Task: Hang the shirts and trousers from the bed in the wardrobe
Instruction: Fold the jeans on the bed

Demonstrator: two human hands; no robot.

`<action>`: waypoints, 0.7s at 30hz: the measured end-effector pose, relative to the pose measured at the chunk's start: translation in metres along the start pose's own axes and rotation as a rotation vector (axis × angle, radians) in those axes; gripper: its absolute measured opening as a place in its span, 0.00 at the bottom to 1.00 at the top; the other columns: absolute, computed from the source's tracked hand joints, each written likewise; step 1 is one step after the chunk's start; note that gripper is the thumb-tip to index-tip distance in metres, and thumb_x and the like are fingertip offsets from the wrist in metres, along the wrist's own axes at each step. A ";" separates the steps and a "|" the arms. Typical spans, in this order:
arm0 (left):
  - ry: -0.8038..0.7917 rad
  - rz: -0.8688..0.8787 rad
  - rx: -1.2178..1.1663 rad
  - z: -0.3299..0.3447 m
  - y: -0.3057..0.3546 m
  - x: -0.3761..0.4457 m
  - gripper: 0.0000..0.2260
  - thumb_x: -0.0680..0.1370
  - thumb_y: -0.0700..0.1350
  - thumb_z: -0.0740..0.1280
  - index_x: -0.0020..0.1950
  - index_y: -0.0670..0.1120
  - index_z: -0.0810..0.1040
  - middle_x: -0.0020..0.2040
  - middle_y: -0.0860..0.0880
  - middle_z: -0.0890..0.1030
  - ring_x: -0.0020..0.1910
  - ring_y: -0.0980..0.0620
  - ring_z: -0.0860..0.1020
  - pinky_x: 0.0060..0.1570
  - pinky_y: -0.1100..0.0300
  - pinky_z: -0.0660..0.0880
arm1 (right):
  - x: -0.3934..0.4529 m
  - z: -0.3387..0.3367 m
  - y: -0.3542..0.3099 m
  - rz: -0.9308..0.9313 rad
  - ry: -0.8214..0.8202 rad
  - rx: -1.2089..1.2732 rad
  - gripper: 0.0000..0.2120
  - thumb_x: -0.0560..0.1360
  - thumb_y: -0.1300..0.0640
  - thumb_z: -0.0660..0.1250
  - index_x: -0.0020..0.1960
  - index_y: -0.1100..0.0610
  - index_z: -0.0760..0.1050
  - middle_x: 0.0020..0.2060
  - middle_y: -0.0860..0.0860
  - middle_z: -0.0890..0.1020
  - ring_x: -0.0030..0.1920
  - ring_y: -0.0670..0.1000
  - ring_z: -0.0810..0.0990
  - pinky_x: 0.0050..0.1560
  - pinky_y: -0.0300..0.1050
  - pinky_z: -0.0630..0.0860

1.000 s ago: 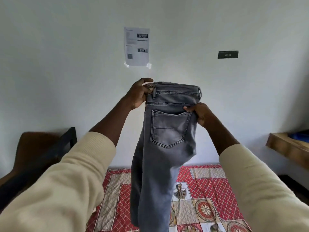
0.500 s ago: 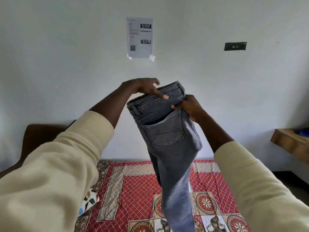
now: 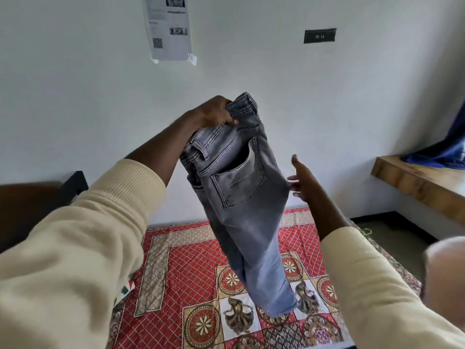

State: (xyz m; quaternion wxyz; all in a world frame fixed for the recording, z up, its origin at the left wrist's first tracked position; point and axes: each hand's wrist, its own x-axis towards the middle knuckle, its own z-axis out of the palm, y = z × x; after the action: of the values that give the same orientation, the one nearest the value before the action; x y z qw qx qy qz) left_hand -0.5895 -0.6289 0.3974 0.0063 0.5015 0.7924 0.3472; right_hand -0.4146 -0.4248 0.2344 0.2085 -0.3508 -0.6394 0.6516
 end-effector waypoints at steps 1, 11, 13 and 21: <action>0.003 0.011 -0.006 0.000 0.003 0.003 0.06 0.72 0.37 0.75 0.46 0.42 0.80 0.43 0.47 0.80 0.38 0.55 0.75 0.35 0.69 0.70 | 0.000 -0.006 0.022 0.084 -0.106 0.026 0.41 0.71 0.24 0.56 0.65 0.57 0.72 0.51 0.57 0.78 0.41 0.52 0.76 0.41 0.45 0.70; 0.021 0.003 0.089 0.003 0.014 0.016 0.10 0.72 0.37 0.74 0.52 0.36 0.81 0.48 0.43 0.82 0.44 0.50 0.77 0.42 0.61 0.72 | -0.011 0.004 0.093 -0.015 -0.577 0.239 0.31 0.55 0.53 0.86 0.53 0.64 0.82 0.51 0.58 0.85 0.53 0.56 0.84 0.51 0.46 0.81; 0.042 -0.017 0.088 -0.006 0.005 0.015 0.12 0.72 0.38 0.74 0.53 0.35 0.81 0.51 0.39 0.83 0.45 0.49 0.78 0.48 0.57 0.75 | -0.011 0.003 0.098 0.033 -0.622 0.393 0.19 0.64 0.56 0.80 0.51 0.63 0.82 0.46 0.57 0.86 0.48 0.54 0.85 0.47 0.46 0.82; -0.100 -0.031 0.079 -0.026 0.014 0.005 0.13 0.73 0.41 0.75 0.57 0.44 0.81 0.50 0.49 0.82 0.43 0.55 0.79 0.40 0.66 0.74 | -0.015 0.033 0.091 0.031 -0.661 0.432 0.11 0.68 0.64 0.72 0.50 0.62 0.84 0.45 0.57 0.86 0.46 0.53 0.85 0.54 0.47 0.80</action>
State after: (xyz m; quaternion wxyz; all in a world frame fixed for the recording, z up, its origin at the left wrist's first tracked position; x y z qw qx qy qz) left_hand -0.5904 -0.6353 0.4262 0.0313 0.5058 0.8118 0.2900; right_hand -0.4126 -0.4671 0.1465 0.0505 -0.0794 -0.5149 0.8521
